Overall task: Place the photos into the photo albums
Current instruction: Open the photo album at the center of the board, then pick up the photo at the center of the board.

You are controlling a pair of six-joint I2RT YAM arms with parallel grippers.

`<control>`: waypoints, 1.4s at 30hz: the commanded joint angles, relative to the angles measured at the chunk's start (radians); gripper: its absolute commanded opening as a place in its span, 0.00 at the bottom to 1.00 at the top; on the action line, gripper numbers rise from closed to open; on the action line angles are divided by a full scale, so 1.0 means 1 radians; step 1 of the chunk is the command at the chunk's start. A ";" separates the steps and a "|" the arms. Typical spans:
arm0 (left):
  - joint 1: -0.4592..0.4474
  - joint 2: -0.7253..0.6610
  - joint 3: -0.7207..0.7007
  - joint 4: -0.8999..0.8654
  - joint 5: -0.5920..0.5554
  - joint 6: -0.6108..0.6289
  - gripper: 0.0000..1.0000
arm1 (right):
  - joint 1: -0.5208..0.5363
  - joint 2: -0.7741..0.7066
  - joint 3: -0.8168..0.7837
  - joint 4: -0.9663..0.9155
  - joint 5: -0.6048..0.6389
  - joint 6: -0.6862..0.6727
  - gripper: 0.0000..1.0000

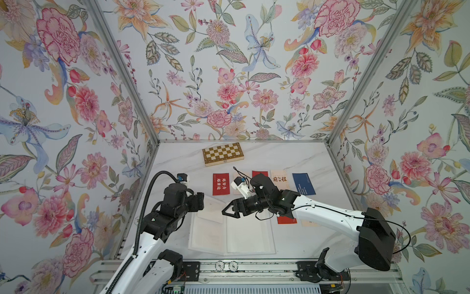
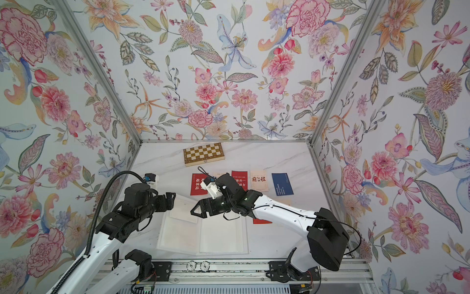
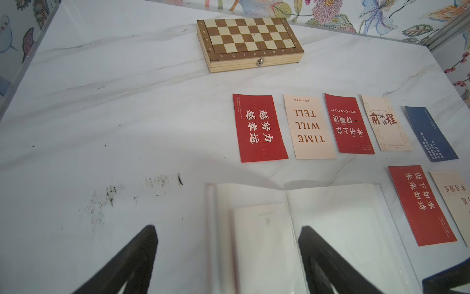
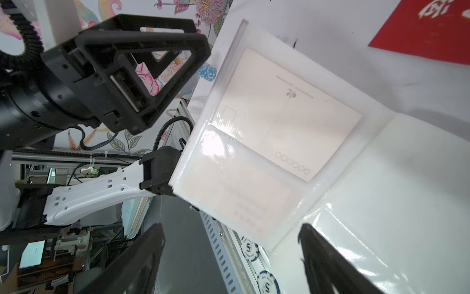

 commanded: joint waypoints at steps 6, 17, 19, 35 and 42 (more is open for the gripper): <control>0.006 0.046 0.022 0.014 0.087 0.044 0.86 | -0.042 -0.054 -0.072 0.020 0.017 0.006 0.86; -0.007 0.154 -0.112 0.068 0.106 -0.034 0.85 | -0.034 -0.022 -0.086 -0.073 0.257 0.045 0.99; -0.013 0.166 -0.127 0.070 0.094 -0.037 0.85 | -0.038 -0.021 -0.101 -0.085 0.339 0.080 0.99; -0.015 0.236 -0.241 0.103 -0.044 -0.160 0.87 | -0.081 0.003 -0.044 -0.241 0.648 0.097 0.99; -0.011 0.278 -0.274 0.136 -0.042 -0.177 0.87 | -0.106 -0.004 -0.080 -0.163 0.538 0.070 0.99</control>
